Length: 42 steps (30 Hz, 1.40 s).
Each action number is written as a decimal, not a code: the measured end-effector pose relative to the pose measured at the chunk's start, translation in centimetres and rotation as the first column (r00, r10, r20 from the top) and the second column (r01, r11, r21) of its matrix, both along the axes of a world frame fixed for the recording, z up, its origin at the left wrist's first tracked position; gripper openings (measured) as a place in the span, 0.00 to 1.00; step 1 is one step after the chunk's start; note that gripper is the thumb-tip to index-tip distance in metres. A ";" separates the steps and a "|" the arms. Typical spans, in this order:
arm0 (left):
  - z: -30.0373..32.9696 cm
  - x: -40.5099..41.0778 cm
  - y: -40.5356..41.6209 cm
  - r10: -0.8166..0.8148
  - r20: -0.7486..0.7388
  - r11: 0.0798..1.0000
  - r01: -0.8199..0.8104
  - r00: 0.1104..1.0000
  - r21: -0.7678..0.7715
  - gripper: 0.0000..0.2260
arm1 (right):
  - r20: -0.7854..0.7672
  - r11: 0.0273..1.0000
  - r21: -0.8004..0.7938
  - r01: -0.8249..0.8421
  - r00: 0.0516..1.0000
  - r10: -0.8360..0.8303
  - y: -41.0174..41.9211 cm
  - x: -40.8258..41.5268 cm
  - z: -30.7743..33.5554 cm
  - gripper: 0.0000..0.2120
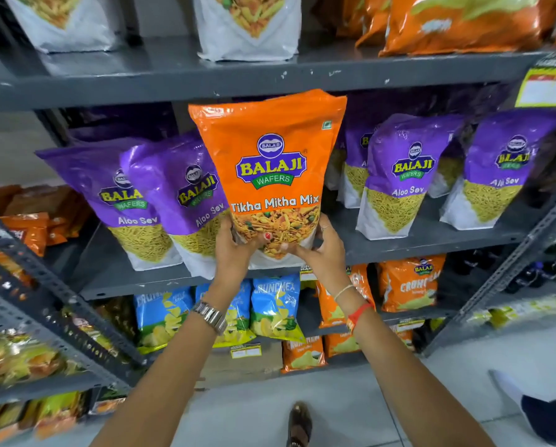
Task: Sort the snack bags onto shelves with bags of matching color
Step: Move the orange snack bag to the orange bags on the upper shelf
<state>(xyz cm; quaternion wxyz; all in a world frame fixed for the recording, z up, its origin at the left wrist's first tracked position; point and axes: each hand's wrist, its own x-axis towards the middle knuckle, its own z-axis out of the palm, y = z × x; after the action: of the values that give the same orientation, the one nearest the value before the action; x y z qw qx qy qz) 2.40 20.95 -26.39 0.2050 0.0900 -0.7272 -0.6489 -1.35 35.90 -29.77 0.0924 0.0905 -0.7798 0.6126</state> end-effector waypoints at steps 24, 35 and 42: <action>26.9 5.5 -14.7 0.179 -0.429 0.910 -0.314 0.886 -0.269 0.23 | -0.489 0.991 0.008 -0.132 0.864 0.119 -14.7 1.4 28.3 0.28; 27.8 1.4 -21.1 0.286 -0.327 0.926 -0.347 0.901 -0.147 0.19 | -0.341 0.960 0.069 -0.273 0.897 0.280 -22.8 -2.6 30.3 0.29; 26.6 -1.1 -23.4 0.276 -0.258 0.890 -0.347 0.926 -0.297 0.26 | -0.307 0.963 0.043 -0.267 0.913 0.267 -23.7 -4.1 29.0 0.29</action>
<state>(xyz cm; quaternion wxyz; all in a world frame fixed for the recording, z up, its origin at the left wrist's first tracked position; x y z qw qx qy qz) 1.28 -2.41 0.24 0.3943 0.1012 -0.7777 -0.4791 -5.45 12.22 -0.76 0.1290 0.2913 -0.7358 0.5975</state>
